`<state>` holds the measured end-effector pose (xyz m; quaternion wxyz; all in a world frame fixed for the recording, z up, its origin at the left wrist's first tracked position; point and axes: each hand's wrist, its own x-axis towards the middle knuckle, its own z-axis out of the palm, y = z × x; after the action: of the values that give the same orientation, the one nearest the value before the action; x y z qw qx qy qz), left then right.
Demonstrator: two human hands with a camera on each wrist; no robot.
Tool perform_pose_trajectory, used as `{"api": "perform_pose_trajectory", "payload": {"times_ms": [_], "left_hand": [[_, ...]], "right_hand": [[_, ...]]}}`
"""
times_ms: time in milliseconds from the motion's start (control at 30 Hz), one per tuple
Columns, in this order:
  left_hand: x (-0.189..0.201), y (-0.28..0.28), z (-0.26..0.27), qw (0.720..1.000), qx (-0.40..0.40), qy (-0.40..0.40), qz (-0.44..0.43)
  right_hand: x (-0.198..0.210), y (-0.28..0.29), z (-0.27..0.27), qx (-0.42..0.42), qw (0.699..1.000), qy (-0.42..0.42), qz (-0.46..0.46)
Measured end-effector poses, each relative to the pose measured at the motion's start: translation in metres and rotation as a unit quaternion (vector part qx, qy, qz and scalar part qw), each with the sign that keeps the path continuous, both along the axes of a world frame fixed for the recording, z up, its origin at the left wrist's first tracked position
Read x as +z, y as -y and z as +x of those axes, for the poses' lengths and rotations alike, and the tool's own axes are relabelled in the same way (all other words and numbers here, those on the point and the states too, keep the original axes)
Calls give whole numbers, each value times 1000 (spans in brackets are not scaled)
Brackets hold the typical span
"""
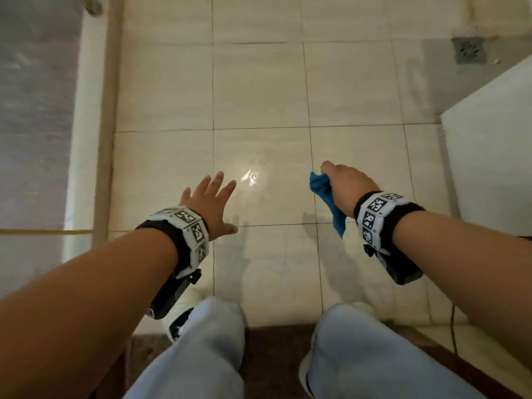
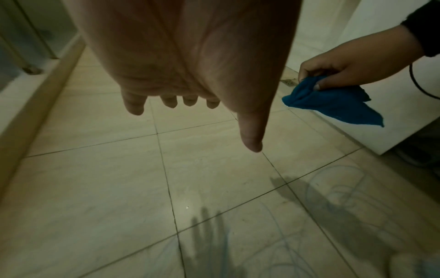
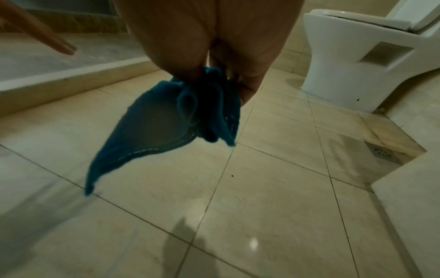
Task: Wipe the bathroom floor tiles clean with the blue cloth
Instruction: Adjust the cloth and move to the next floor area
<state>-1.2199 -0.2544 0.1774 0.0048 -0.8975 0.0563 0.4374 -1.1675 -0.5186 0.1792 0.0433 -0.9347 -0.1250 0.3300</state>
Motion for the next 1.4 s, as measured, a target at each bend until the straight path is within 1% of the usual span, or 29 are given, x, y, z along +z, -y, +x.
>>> {"api": "perform_pose_trajectory", "payload": {"times_ms": [133, 200, 300, 400, 500, 633, 733, 833, 933, 1100, 1133, 1167, 1200, 1233, 1267, 1300, 1333, 1367, 1400], "left_hand": [[67, -12, -32, 998, 56, -4, 1], [79, -16, -43, 997, 77, 1, -1], [102, -33, -63, 994, 107, 15, -7], [106, -53, -81, 992, 122, 16, -9], [102, -80, -103, 989, 144, 25, -18], [92, -113, -160, 989, 146, -2, -13], [73, -134, -196, 991, 130, -5, -9], [44, -150, -221, 988, 153, -2, -4], [3, -158, -234, 981, 192, -3, -3], [-75, -160, -228, 971, 239, 29, -18], [-90, -163, -226, 970, 240, 35, -16], [-106, -167, -223, 970, 239, 42, -13], [-121, -172, -220, 970, 238, 47, -10], [-135, -177, -218, 970, 237, 50, -7], [-148, -182, -216, 970, 238, 55, -5], [-160, -187, -214, 969, 238, 62, -4], [-171, -191, -211, 969, 237, 70, -4], [-181, -196, -208, 968, 237, 78, -5], [-190, -200, -205, 968, 236, 86, -5]], "right_hand": [[63, -18, -20, 4, 1000, -19, 14], [77, -25, -29, 9, 999, -32, 17], [100, -49, -49, 50, 998, -45, 18], [98, -80, -69, 62, 997, -45, 24], [86, -115, -95, 39, 997, -40, 50], [69, -158, -138, 4, 998, -11, 55], [54, -184, -162, 6, 998, -9, 66], [26, -207, -182, 14, 996, -12, 89], [-13, -228, -197, 29, 993, -22, 113], [-92, -257, -201, 63, 986, -10, 155], [-109, -263, -198, 57, 985, -14, 159], [-128, -267, -194, 38, 984, -18, 175], [-144, -272, -190, -23, 978, -40, 202], [-157, -278, -185, -103, 961, -62, 248], [-169, -284, -178, -178, 936, -79, 294], [-180, -291, -171, -230, 911, -86, 331], [-188, -298, -163, -237, 904, -82, 346], [-196, -303, -156, -220, 904, -73, 359], [-203, -309, -150, -177, 915, -53, 358]]}}
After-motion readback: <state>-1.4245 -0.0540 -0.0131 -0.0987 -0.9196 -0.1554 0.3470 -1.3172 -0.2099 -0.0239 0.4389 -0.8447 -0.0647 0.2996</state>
